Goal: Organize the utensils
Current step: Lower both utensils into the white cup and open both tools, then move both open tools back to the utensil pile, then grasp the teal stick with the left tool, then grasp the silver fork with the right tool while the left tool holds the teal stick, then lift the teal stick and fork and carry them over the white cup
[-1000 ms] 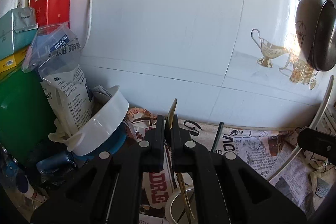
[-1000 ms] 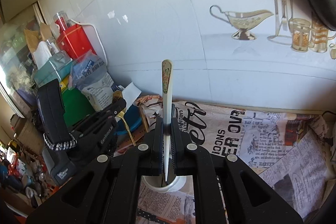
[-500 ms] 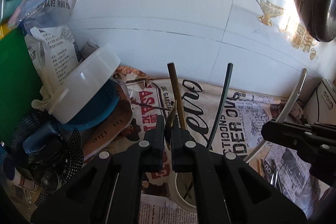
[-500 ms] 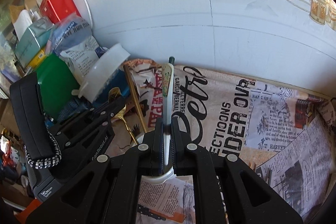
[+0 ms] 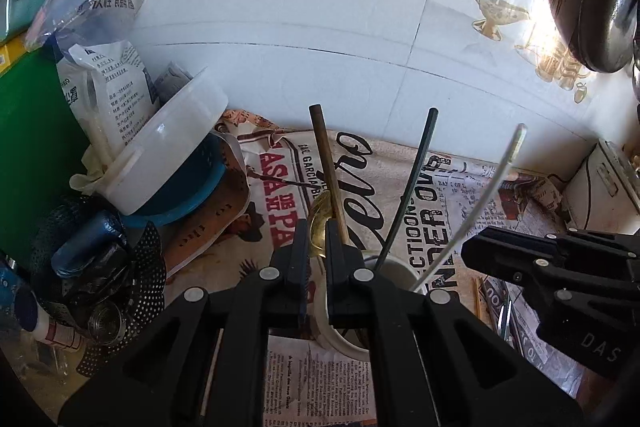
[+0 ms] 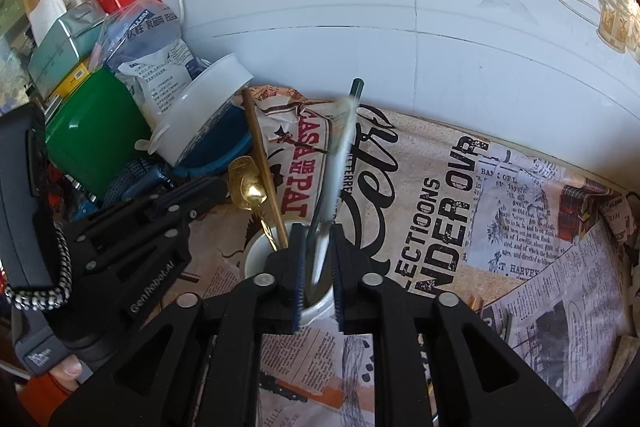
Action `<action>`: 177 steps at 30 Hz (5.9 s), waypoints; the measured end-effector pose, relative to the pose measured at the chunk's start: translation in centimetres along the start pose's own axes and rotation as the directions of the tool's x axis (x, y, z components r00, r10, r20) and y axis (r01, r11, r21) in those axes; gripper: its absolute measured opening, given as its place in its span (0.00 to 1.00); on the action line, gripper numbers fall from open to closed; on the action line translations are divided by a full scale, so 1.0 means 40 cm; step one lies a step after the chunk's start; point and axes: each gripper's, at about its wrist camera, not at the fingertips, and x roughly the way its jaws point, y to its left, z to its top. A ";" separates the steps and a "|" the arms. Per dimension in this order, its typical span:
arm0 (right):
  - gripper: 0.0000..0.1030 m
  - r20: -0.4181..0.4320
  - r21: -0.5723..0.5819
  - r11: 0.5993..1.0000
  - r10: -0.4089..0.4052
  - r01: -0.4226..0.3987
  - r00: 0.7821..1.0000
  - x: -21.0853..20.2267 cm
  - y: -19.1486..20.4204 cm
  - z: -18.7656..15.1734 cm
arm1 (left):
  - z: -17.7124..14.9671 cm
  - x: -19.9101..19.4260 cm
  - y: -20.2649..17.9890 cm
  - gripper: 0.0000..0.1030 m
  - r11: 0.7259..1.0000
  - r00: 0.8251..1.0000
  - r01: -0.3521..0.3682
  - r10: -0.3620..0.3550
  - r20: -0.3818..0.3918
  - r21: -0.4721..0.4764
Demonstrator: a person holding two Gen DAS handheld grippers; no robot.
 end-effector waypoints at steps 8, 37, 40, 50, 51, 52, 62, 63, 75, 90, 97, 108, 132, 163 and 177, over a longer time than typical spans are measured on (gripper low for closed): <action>0.29 0.051 -0.012 1.000 -0.014 0.015 0.999 -0.083 -0.017 -0.011 | 0.009 -0.093 -0.029 0.18 1.000 0.999 0.013 -0.013 0.040 0.006; 0.39 -0.150 0.107 0.983 -0.131 0.148 0.980 -0.147 -0.343 -0.296 | -0.171 -0.094 -0.258 0.65 0.999 0.995 -0.020 0.025 -0.101 0.045; 0.39 -0.180 0.136 0.977 -0.140 0.165 0.974 -0.139 -0.386 -0.321 | -0.200 -0.052 -0.281 0.65 0.999 0.988 -0.007 0.014 -0.157 0.043; 0.39 -0.259 0.194 0.967 -0.111 0.165 0.959 -0.078 -0.452 -0.383 | -0.286 0.078 -0.376 0.65 0.996 0.949 0.074 -0.057 -0.309 0.041; 0.39 -0.264 0.198 0.967 -0.106 0.161 0.959 -0.073 -0.457 -0.390 | -0.293 0.089 -0.389 0.65 0.995 0.945 0.084 -0.065 -0.319 0.046; 0.39 -0.268 0.201 0.967 -0.101 0.158 0.958 -0.070 -0.460 -0.394 | -0.296 0.098 -0.400 0.65 0.994 0.942 0.094 -0.072 -0.329 0.050; 0.39 -0.268 0.210 0.966 -0.091 0.151 0.959 -0.074 -0.500 -0.423 | -0.325 0.209 -0.504 0.37 0.973 0.874 0.220 -0.168 -0.456 0.064; 0.39 -0.267 0.210 0.966 -0.092 0.151 0.959 -0.075 -0.502 -0.424 | -0.325 0.218 -0.511 0.35 0.972 0.869 0.225 -0.169 -0.465 0.066; 0.39 -0.263 0.204 0.976 -0.022 0.077 0.964 -0.065 -0.468 -0.423 | -0.311 0.277 -0.525 0.05 0.960 0.839 0.271 -0.200 -0.506 0.069; 0.27 -0.263 0.179 0.983 0.000 0.049 0.965 0.030 -0.418 -0.347 | -0.253 0.127 -0.394 0.04 0.981 0.926 0.195 -0.185 -0.329 -0.004; 0.27 -0.227 0.207 0.975 -0.028 0.076 0.973 0.068 -0.423 -0.282 | -0.268 0.113 -0.357 0.04 0.986 0.933 0.169 -0.165 -0.318 -0.016; 0.21 -0.251 0.192 0.974 -0.072 0.123 0.965 0.119 -0.412 -0.292 | -0.270 0.092 -0.322 0.04 0.988 0.943 0.154 -0.155 -0.295 -0.027; 0.30 -0.265 -0.099 0.977 -0.208 0.188 0.942 0.109 -0.349 -0.351 | -0.284 0.072 -0.305 0.04 0.987 0.941 0.157 -0.161 -0.298 -0.035; 0.20 -0.076 0.093 0.982 -0.160 0.167 0.984 -0.108 -0.383 -0.280 | -0.196 -0.028 -0.347 0.04 0.987 0.969 0.159 -0.153 -0.192 0.013; 0.20 0.070 0.107 0.985 -0.142 0.134 0.987 -0.235 -0.329 -0.207 | -0.125 -0.093 -0.350 0.04 0.983 0.981 0.181 -0.177 -0.079 0.044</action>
